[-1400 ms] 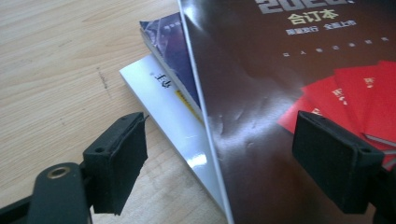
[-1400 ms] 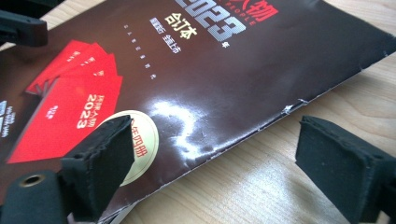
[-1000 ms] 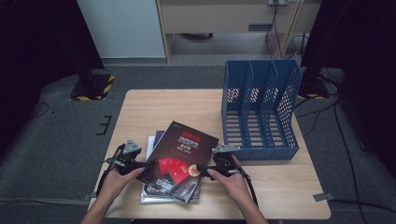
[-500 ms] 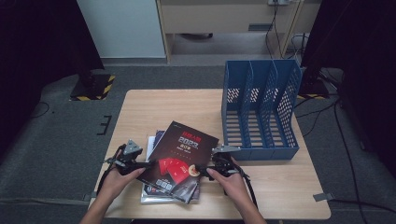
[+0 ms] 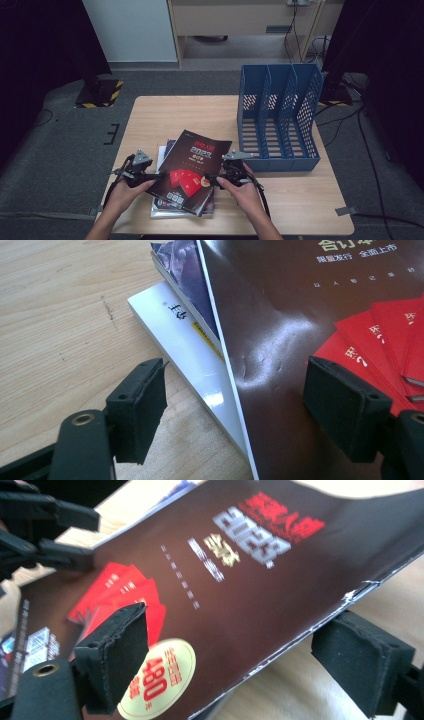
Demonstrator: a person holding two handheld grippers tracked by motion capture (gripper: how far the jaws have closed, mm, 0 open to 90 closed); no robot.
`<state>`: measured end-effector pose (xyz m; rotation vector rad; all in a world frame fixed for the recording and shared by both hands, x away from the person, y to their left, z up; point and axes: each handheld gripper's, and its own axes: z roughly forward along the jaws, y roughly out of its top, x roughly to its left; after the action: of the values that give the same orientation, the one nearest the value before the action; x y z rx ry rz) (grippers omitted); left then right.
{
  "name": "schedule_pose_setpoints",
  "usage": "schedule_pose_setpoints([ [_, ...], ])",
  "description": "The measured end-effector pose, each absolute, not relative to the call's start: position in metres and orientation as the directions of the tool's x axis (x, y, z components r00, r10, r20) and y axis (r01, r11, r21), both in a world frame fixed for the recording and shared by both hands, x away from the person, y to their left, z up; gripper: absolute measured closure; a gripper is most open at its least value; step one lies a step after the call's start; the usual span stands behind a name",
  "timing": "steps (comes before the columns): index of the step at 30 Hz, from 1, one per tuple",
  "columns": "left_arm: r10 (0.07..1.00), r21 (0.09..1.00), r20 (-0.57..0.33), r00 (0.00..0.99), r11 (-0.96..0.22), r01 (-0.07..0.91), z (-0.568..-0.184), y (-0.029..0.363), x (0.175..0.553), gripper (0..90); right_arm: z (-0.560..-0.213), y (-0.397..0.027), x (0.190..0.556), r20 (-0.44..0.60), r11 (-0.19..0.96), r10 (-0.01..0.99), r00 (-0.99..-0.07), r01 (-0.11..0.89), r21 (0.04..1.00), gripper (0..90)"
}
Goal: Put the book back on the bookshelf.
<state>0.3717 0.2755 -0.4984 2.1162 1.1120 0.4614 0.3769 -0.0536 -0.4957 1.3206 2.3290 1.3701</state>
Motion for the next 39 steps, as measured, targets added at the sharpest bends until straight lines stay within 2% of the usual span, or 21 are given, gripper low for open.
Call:
schedule_pose_setpoints([
  [7, 0.823, 0.713, -0.020, 0.567, -0.386, 0.585, -0.498, 0.276, 0.373, 24.7, -0.479, -0.048, 0.406, 0.327, 0.194, 0.730, -0.600, 0.641, 0.742, 16.7],
  [11, 0.821, 0.708, -0.016, 0.571, -0.394, 0.586, -0.498, 0.276, 0.373, 24.7, -0.469, -0.045, 0.423, 0.318, 0.221, 0.724, -0.612, 0.643, 0.733, 24.7],
  [14, 0.821, 0.704, -0.011, 0.571, -0.399, 0.587, -0.497, 0.275, 0.374, 24.7, -0.464, -0.042, 0.428, 0.316, 0.235, 0.714, -0.625, 0.639, 0.733, 25.5],
  [17, 0.821, 0.704, -0.013, 0.571, -0.399, 0.588, -0.497, 0.275, 0.374, 24.8, -0.462, -0.037, 0.431, 0.293, 0.275, 0.717, -0.632, 0.643, 0.714, 29.6],
  [20, 0.822, 0.705, -0.011, 0.570, -0.398, 0.587, -0.497, 0.275, 0.373, 24.9, -0.464, -0.029, 0.433, 0.280, 0.333, 0.705, -0.652, 0.653, 0.680, 41.1],
  [21, 0.822, 0.705, -0.011, 0.570, -0.398, 0.587, -0.497, 0.275, 0.373, 25.1, -0.465, -0.027, 0.434, 0.280, 0.341, 0.707, -0.650, 0.660, 0.670, 42.2],
  [25, 0.822, 0.703, -0.014, 0.570, -0.397, 0.590, -0.497, 0.275, 0.373, 25.6, -0.465, -0.025, 0.437, 0.285, 0.361, 0.702, -0.653, 0.671, 0.648, 43.6],
  [31, 0.822, 0.704, -0.026, 0.569, -0.389, 0.594, -0.498, 0.276, 0.374, 25.5, -0.460, -0.020, 0.454, 0.308, 0.361, 0.689, -0.656, 0.679, 0.639, 38.4],
  [36, 0.822, 0.704, -0.027, 0.569, -0.388, 0.594, -0.498, 0.276, 0.374, 25.5, -0.465, -0.020, 0.463, 0.307, 0.358, 0.691, -0.655, 0.678, 0.642, 38.4],
  [37, 0.822, 0.705, -0.026, 0.569, -0.388, 0.594, -0.498, 0.276, 0.374, 25.5, -0.466, -0.019, 0.464, 0.312, 0.357, 0.693, -0.650, 0.685, 0.635, 40.5],
  [39, 0.822, 0.704, -0.029, 0.568, -0.387, 0.595, -0.498, 0.277, 0.374, 25.5, -0.467, -0.019, 0.464, 0.284, 0.366, 0.701, -0.654, 0.672, 0.643, 52.0],
])
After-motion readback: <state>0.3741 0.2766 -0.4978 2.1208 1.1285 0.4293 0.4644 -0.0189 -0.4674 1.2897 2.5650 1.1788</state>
